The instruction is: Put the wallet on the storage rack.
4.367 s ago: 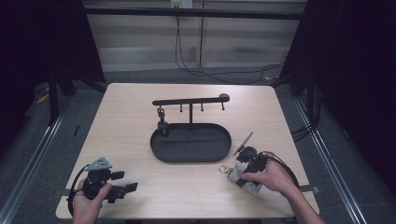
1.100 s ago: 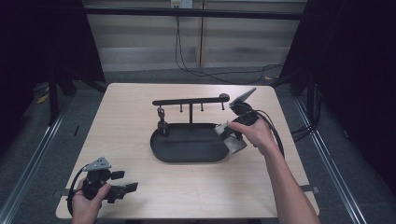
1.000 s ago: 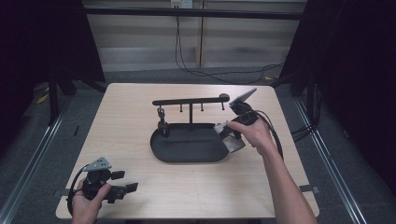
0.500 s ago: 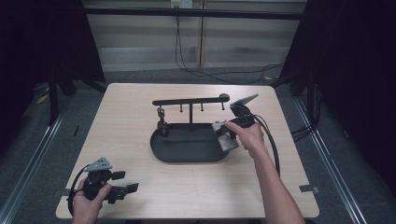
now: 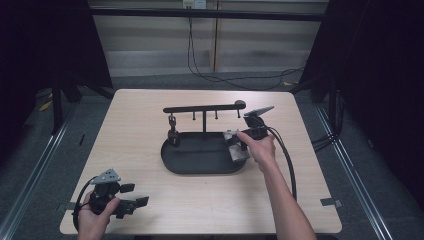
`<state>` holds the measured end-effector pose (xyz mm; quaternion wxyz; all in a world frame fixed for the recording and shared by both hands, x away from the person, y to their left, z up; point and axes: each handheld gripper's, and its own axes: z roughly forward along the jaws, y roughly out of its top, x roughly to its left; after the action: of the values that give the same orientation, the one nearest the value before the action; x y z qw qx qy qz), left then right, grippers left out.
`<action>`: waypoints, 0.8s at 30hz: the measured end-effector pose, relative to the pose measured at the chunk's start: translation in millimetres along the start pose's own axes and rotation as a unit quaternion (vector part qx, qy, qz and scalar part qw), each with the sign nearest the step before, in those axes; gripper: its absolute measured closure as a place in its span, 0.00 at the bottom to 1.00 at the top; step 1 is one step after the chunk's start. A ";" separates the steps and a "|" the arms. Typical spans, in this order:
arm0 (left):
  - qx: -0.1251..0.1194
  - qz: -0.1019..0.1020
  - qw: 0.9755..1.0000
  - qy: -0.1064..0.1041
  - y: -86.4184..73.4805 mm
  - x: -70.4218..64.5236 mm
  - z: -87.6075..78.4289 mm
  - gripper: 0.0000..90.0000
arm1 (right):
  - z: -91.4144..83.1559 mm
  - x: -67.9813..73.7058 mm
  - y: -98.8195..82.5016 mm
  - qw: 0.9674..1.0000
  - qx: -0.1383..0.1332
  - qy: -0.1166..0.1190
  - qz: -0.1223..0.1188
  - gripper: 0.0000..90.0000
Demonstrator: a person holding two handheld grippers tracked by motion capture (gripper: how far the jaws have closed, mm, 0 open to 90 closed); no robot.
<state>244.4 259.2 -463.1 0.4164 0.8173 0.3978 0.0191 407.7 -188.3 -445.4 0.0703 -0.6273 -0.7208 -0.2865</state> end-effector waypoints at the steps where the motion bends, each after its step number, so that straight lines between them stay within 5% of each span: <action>1: 0.001 0.000 1.000 0.000 -0.1 0.0 0.1 0.23 | 1.5 0.2 -0.1 1.000 0.000 0.000 0.000 0.37; 12: 0.001 -0.001 1.000 -0.001 -0.1 0.4 -0.2 0.23 | 25.4 -3.6 -4.4 1.000 0.000 0.001 0.014 0.36; 24: 0.003 -0.001 1.000 0.000 -0.1 0.3 0.5 0.23 | 30.8 0.4 -5.9 1.000 0.006 -0.014 -0.004 0.33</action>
<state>244.7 259.1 -463.5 0.4140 0.8180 0.3989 0.0176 410.1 -172.8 -472.6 0.0632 -0.6280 -0.7258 -0.2736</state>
